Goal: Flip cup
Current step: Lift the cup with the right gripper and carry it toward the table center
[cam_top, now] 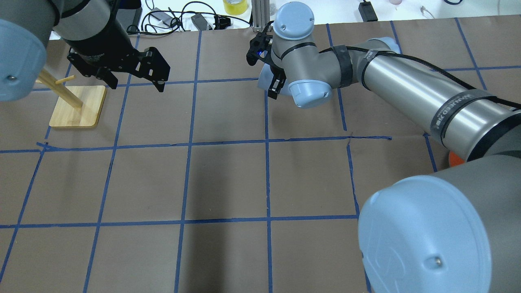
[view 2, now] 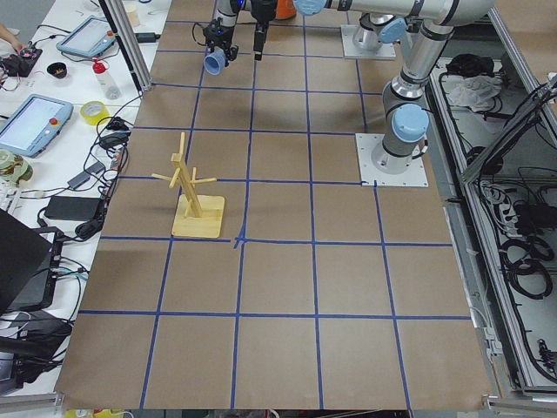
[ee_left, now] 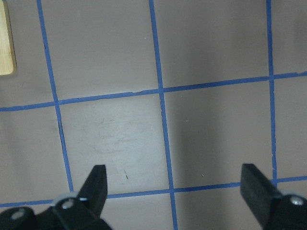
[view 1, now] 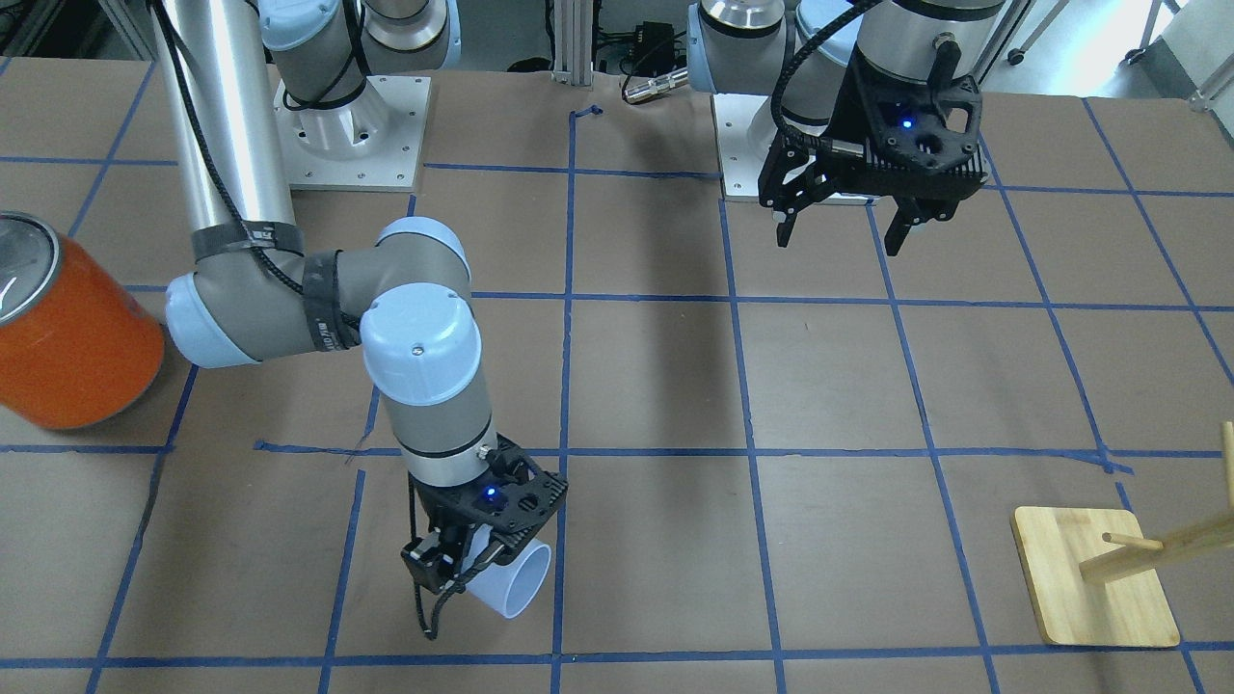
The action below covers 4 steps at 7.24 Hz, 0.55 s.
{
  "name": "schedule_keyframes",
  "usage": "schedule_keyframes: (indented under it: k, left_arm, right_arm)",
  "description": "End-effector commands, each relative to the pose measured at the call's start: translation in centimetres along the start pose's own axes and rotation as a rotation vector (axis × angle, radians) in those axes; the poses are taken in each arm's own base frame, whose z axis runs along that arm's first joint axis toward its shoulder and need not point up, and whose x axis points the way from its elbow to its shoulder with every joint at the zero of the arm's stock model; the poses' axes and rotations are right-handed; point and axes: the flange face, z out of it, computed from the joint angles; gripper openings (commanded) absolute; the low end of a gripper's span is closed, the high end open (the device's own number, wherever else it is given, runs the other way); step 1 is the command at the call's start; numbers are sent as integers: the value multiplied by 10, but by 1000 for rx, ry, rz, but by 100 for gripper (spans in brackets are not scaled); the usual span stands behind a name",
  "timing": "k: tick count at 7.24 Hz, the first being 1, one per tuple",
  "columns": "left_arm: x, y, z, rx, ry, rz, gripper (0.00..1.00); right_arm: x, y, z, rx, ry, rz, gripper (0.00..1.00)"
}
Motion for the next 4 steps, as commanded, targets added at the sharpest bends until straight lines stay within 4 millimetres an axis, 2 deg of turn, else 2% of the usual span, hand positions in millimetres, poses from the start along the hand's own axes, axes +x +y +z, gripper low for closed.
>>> schedule_keyframes:
  k: [1,2,4]
  left_arm:
    - [0,0,0,0,0,0,100]
    - [0,0,0,0,0,0,100]
    - [0,0,0,0,0,0,100]
  right_arm:
    - [-46,-40,6,92,-73,-242,26]
    - [-65,-52,11,112,-102,-266,26]
    - [-77,-57,33,99,-132,-287,27]
